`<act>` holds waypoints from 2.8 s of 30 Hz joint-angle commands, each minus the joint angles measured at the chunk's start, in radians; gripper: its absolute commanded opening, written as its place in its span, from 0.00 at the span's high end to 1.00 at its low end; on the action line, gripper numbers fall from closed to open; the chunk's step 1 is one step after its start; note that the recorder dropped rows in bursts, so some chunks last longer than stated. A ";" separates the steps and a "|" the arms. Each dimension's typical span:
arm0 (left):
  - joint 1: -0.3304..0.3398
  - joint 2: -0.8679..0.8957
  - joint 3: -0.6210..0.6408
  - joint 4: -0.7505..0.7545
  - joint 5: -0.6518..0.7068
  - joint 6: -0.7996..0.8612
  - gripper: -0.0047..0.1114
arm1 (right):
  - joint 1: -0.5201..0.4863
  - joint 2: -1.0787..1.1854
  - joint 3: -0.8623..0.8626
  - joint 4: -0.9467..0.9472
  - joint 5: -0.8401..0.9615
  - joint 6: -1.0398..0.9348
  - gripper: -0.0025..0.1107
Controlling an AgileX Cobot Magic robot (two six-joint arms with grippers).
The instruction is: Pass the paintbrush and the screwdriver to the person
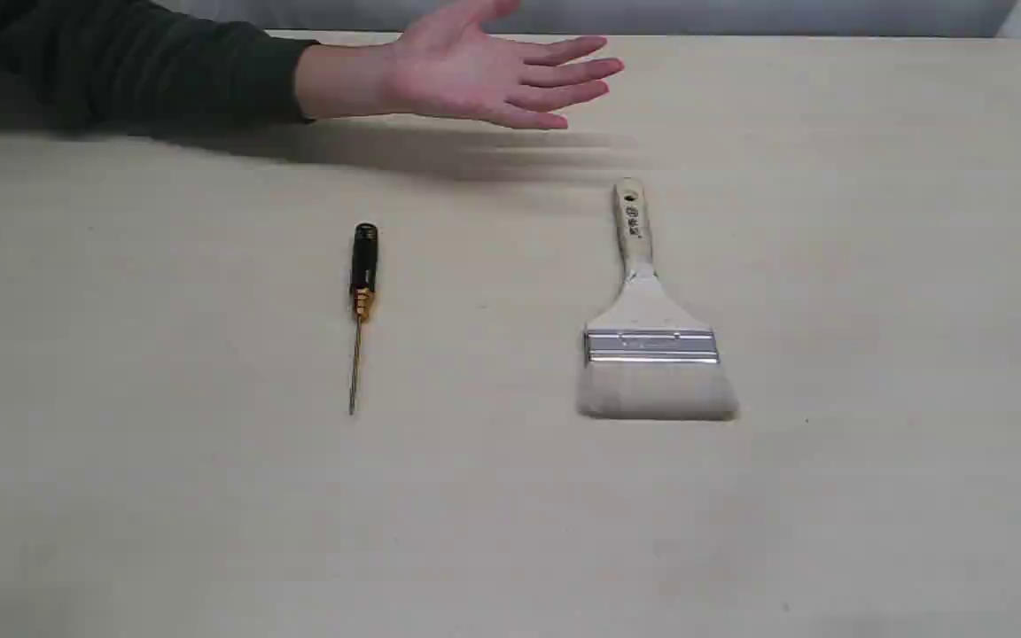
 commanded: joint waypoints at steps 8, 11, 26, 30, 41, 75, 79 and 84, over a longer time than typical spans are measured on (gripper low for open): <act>-0.007 -0.002 0.002 -0.005 -0.009 -0.002 0.96 | -0.006 -0.007 0.003 0.004 -0.013 -0.008 0.81; -0.007 -0.002 0.002 -0.005 -0.009 -0.002 0.96 | -0.006 -0.007 0.003 0.004 -0.046 -0.008 0.81; -0.007 -0.002 0.002 -0.005 -0.009 -0.002 0.96 | -0.006 -0.007 0.003 0.004 -0.482 -0.008 0.81; -0.007 -0.002 0.002 -0.005 -0.009 -0.002 0.96 | -0.006 -0.007 0.003 0.004 -0.482 -0.008 0.81; -0.007 -0.002 0.002 -0.001 -0.012 -0.002 0.96 | -0.006 -0.007 0.003 0.004 -0.496 0.265 0.81; -0.007 -0.002 0.002 -0.005 -0.011 -0.002 0.96 | 0.378 1.301 -0.949 -0.168 -0.008 0.444 0.81; -0.007 -0.002 0.002 -0.005 -0.011 -0.002 0.96 | 0.395 1.463 -1.129 -0.168 0.187 0.416 0.66; -0.007 -0.002 0.002 -0.005 -0.011 -0.002 0.96 | 0.395 1.598 -1.228 -0.158 0.291 0.399 0.48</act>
